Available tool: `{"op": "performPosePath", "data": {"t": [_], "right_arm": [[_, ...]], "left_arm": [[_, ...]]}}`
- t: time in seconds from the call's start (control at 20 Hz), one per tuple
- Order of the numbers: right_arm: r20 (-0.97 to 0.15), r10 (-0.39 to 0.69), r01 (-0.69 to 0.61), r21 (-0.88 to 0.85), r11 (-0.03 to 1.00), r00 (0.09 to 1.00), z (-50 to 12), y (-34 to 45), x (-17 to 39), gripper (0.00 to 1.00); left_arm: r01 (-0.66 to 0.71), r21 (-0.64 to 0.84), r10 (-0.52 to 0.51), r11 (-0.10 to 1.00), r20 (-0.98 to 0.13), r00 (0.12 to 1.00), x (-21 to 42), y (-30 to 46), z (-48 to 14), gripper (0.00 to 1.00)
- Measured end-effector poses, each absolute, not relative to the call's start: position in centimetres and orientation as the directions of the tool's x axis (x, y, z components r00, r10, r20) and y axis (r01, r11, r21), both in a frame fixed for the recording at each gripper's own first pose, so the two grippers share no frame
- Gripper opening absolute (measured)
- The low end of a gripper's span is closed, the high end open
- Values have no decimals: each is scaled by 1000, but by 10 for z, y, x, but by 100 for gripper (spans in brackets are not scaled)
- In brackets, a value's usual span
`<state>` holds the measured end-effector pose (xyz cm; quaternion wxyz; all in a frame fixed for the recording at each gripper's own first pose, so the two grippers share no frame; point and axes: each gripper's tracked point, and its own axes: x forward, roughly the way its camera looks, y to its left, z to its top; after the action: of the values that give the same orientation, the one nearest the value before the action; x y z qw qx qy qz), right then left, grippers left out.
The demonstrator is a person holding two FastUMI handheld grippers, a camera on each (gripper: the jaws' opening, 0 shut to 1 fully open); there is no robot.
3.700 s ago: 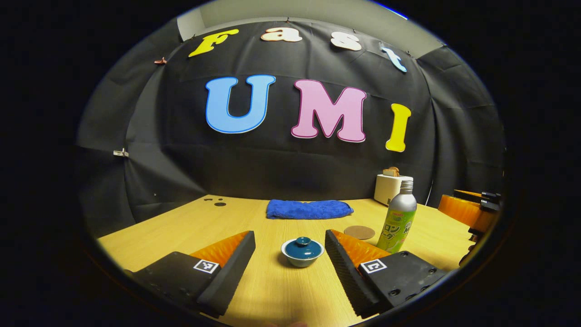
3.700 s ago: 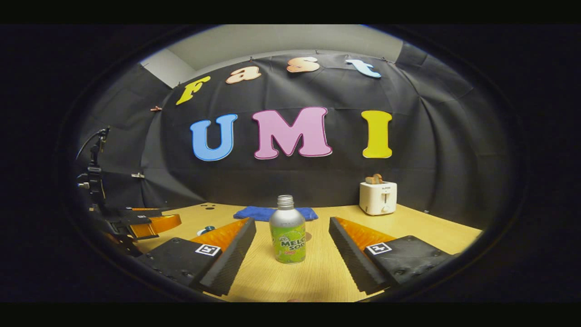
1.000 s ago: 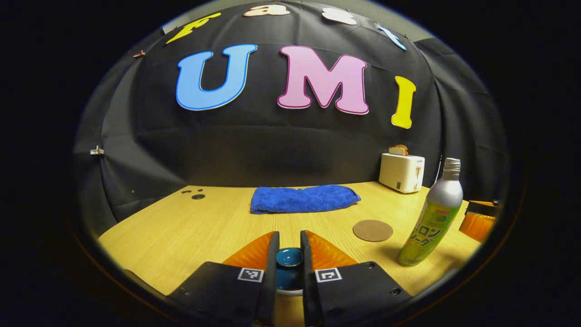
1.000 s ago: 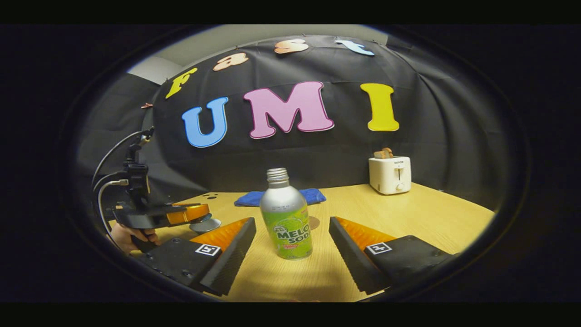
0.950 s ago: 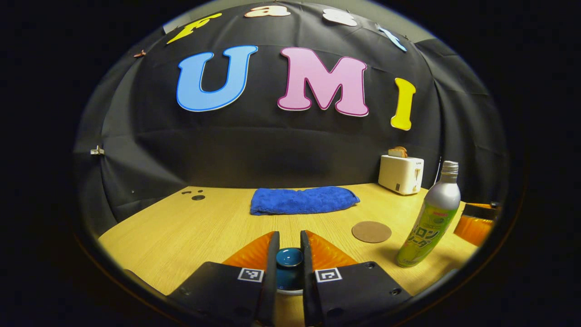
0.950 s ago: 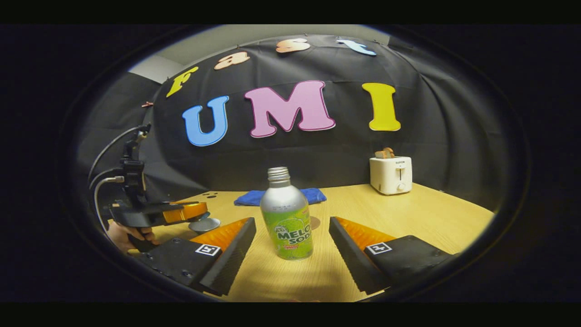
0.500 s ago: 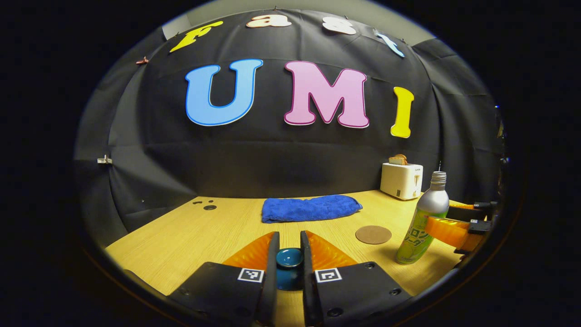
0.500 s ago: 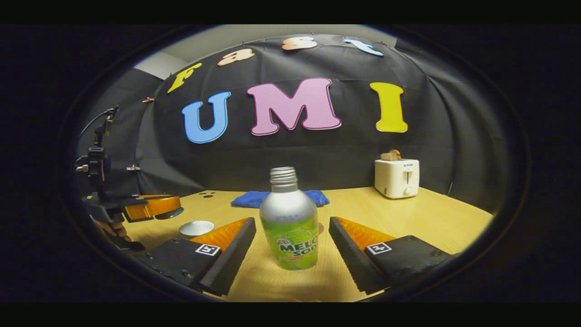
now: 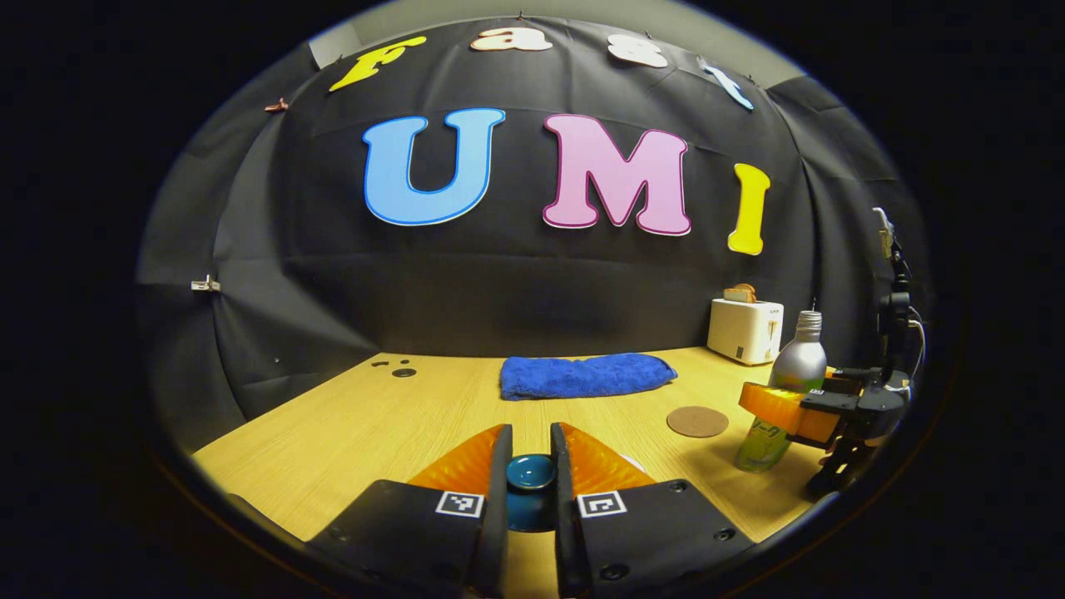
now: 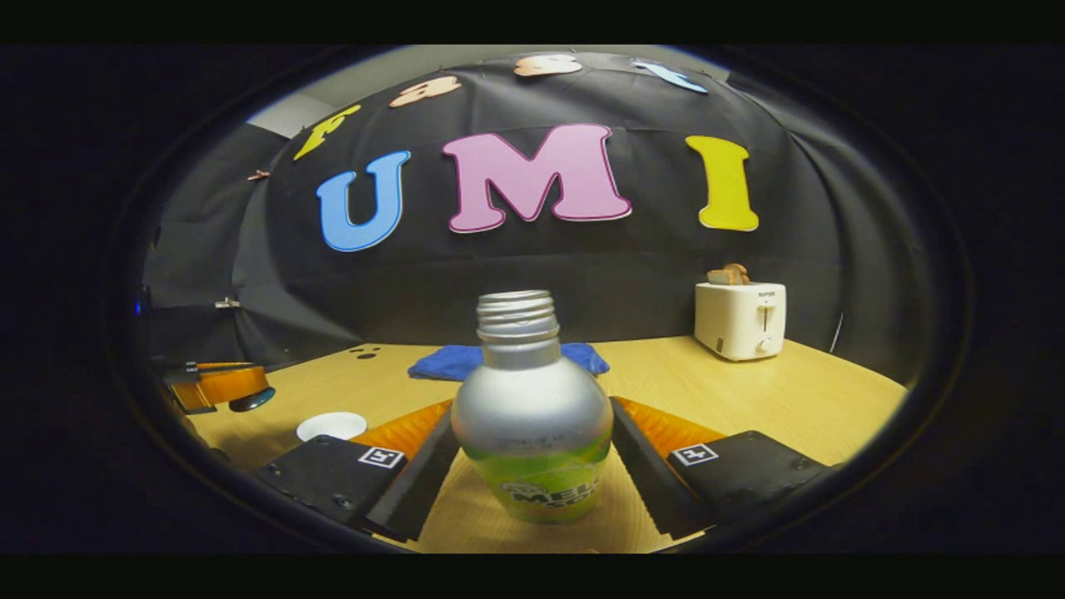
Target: Open the teacup lid with one hand, grasp the water bottle and pour water into the teacup with the other hand; after pouring, place the water bottle on the coaster and then close the teacup lid.
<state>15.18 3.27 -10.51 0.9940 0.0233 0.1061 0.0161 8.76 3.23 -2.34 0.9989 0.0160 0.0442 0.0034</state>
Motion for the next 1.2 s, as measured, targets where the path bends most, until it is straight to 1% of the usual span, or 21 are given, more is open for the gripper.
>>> {"op": "performPosePath", "data": {"t": [0.05,0.1,0.15,0.3,0.4,0.65,0.85,1.0,1.1,1.2], "right_arm": [[-211,28,-19,46,999,977,-106,31,153,100],[-216,27,-17,50,999,976,-109,31,155,97],[-211,23,-13,47,999,977,-108,30,155,86],[-219,15,-15,3,1000,976,-109,32,157,84],[-225,35,-46,-44,998,974,-108,40,158,82],[-237,54,-120,-275,954,970,-98,53,165,81],[-231,82,-185,-469,864,970,-88,70,170,81],[-210,98,-211,-625,751,973,-79,86,177,81],[-204,111,-226,-719,658,973,-79,96,179,81],[-209,131,-245,-766,595,969,-83,104,181,81]], "left_arm": [[-7,34,10,999,-88,996,87,35,-24,27],[-7,39,10,999,-89,996,85,37,-23,27],[-11,44,15,999,-87,996,85,41,-23,27],[-16,40,19,999,-80,997,82,47,-20,27],[-14,40,17,999,-78,997,79,49,-19,27],[-31,52,34,998,-57,998,70,63,-13,27],[-50,49,52,998,-46,998,60,78,-11,27],[-61,52,63,997,-49,997,52,89,-14,27],[-70,59,73,996,-51,996,47,98,-16,27],[-87,67,90,994,-46,995,42,110,-15,27]]}}
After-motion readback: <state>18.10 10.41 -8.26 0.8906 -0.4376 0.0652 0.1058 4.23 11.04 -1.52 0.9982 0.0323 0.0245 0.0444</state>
